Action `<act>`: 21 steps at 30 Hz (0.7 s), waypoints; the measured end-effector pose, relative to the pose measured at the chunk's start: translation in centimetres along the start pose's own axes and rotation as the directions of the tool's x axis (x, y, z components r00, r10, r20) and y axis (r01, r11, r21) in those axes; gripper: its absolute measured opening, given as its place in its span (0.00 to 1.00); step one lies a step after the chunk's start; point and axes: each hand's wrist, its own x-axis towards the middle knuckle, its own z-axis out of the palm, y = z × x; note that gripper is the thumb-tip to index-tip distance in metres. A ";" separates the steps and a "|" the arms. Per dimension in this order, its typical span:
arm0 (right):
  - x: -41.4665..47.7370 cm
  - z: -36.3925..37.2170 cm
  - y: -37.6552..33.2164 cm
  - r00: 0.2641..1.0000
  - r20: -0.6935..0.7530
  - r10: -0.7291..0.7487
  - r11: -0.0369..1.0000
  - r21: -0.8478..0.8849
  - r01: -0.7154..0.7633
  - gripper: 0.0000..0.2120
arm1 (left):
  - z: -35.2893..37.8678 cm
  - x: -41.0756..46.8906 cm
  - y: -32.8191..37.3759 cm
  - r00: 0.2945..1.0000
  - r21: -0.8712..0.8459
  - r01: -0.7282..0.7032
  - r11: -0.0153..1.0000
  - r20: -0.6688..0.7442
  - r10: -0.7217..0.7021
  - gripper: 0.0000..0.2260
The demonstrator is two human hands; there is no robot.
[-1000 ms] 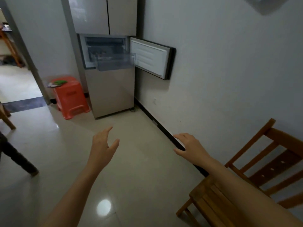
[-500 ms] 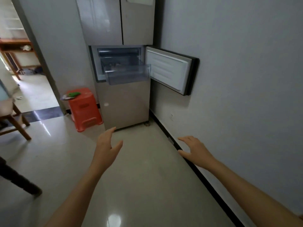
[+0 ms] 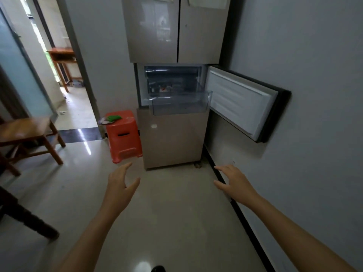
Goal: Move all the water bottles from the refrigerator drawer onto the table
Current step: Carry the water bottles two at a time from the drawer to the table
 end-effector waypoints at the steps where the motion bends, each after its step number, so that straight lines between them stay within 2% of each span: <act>1: 1.7 0.2 0.3 1.000 0.002 -0.003 1.000 0.003 0.003 0.24 | 0.6 1.5 -0.5 1.000 -0.007 0.008 1.000 -0.008 -0.008 0.22; 9: 14.1 -0.3 0.7 0.999 -0.043 -0.002 1.000 0.003 0.002 0.22 | 4.0 14.5 -2.2 0.999 -0.116 0.011 0.993 -0.046 -0.016 0.20; 14: 21.9 -1.1 1.5 0.998 -0.055 0.016 1.000 -0.016 -0.017 0.23 | 5.7 23.6 -4.1 1.000 -0.183 0.002 0.983 0.012 0.000 0.20; 21: 28.5 -1.0 5.3 0.992 -0.067 0.107 0.994 0.013 -0.106 0.22 | 10.3 31.3 -6.0 0.998 -0.160 0.034 0.987 0.062 -0.024 0.19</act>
